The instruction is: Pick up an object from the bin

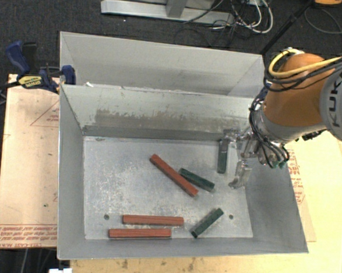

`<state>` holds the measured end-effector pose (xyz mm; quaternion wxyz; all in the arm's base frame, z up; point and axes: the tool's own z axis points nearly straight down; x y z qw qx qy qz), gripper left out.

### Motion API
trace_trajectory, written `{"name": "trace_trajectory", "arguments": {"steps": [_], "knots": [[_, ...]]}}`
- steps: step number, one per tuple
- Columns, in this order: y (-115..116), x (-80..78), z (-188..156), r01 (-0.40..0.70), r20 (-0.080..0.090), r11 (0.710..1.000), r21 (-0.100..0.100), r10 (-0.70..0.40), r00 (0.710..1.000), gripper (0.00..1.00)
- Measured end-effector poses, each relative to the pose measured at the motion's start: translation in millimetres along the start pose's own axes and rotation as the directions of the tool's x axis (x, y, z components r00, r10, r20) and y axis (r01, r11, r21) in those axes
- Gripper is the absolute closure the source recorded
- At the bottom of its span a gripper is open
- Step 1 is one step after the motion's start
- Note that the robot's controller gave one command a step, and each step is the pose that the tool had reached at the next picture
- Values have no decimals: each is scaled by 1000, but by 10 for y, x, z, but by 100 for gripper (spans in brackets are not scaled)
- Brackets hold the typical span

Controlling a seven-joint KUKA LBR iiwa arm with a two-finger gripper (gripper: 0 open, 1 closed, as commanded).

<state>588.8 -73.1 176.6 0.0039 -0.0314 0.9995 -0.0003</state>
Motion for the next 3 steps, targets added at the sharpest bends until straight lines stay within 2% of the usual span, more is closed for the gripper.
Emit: {"name": "trace_trajectory", "arguments": {"steps": [1,2,3], "knots": [[295,328,486,156,-5,988,-2,-156,988,0],[7,52,1064,388,-3,922,-3,-388,922,100],[9,53,1066,388,-3,922,-4,-388,922,0]]}}
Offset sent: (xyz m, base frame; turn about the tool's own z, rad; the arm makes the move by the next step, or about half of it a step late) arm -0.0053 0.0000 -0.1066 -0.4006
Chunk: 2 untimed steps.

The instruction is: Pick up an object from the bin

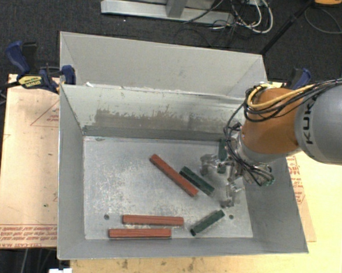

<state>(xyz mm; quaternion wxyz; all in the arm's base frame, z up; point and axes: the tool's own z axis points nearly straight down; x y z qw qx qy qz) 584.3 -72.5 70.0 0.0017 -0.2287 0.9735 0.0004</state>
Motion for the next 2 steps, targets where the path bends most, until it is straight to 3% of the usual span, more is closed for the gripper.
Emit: {"name": "trace_trajectory", "arguments": {"steps": [1,2], "knots": [[0,1,1,0,0,1000,0,0,1000,0],[886,-958,-10,59,4,998,0,-59,998,100]]}}
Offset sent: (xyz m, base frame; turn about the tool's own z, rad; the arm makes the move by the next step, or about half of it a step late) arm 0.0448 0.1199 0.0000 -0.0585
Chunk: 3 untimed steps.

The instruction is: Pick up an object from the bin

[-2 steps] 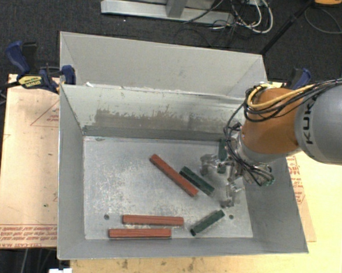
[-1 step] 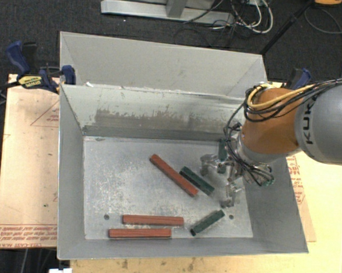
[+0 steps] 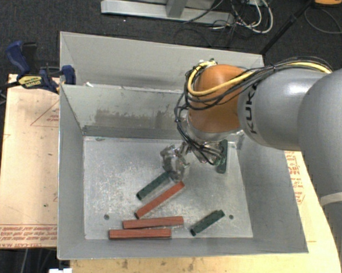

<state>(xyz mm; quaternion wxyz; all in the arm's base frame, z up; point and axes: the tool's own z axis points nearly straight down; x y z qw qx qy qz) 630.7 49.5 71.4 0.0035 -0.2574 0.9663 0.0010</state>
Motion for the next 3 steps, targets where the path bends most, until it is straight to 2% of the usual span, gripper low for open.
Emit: {"name": "trace_trajectory", "arguments": {"steps": [1,2,3], "knots": [[-4,8,7,-1,-2,1000,0,1,1000,0],[-5,9,7,-1,-2,1000,0,1,1000,0],[1084,403,1,221,-2,975,-3,-221,975,100]]}}
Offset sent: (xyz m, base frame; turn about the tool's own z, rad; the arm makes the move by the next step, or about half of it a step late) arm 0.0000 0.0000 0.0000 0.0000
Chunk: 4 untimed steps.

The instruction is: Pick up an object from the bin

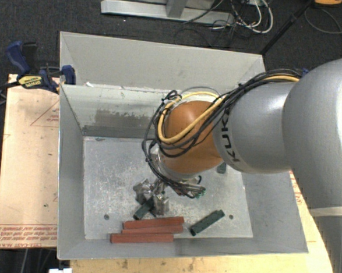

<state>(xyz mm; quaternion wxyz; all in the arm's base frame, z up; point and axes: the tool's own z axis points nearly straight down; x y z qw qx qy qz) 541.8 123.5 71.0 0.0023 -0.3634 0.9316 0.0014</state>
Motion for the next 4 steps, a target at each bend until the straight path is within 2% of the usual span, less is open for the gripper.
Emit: {"name": "trace_trajectory", "arguments": {"steps": [1,2,3,4], "knots": [[-1,0,0,0,0,1000,0,0,1000,100],[-149,258,-1210,8,-2,1000,1,-8,1000,100],[-148,259,-1210,8,-2,1000,1,-8,1000,100],[-496,696,-2628,51,-1,999,3,-51,999,100]]}}
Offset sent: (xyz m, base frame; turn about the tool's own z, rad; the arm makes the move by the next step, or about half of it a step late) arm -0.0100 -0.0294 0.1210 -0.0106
